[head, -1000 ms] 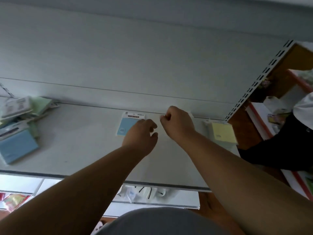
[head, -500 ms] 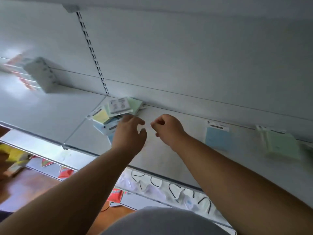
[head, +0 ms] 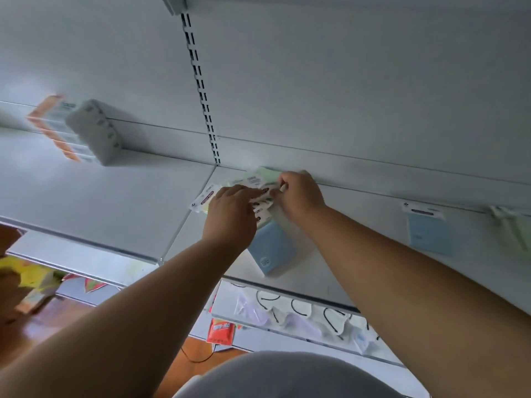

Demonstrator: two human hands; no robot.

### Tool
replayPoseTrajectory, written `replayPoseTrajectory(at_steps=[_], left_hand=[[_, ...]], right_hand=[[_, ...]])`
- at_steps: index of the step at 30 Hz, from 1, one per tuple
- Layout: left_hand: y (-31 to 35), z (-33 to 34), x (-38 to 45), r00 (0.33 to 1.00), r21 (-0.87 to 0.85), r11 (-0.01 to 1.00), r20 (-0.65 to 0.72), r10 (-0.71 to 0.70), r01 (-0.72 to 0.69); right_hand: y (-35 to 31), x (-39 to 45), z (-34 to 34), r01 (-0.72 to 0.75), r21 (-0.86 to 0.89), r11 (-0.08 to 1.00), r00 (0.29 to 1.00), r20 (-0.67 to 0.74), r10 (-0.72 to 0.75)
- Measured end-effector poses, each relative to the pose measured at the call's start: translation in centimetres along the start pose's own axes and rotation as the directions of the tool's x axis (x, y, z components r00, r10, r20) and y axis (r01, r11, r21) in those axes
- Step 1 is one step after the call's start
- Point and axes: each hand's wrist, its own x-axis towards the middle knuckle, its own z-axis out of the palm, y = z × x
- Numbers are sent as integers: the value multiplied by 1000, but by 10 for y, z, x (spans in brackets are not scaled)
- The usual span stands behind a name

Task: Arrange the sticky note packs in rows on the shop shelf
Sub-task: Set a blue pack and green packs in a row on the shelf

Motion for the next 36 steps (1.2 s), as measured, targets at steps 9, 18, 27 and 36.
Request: replayPoseTrajectory(at_steps=[9, 18, 27, 36], left_hand=[[13, 5, 20, 968, -280, 928, 130, -217, 245], [81, 63, 5, 916, -444, 838, 372, -148, 316], [205, 124, -36, 852, -347, 926, 521, 57, 150], [398, 210, -106, 681, -378, 919, 702, 208, 109]], right_hand=[[17, -12, -32, -36, 375, 926, 972, -203, 120], [94, -50, -84, -255, 454, 854, 904, -202, 377], [197, -129, -170, -388, 291, 874, 828, -307, 470], [323, -240, -307, -551, 22, 834, 744, -441, 503]])
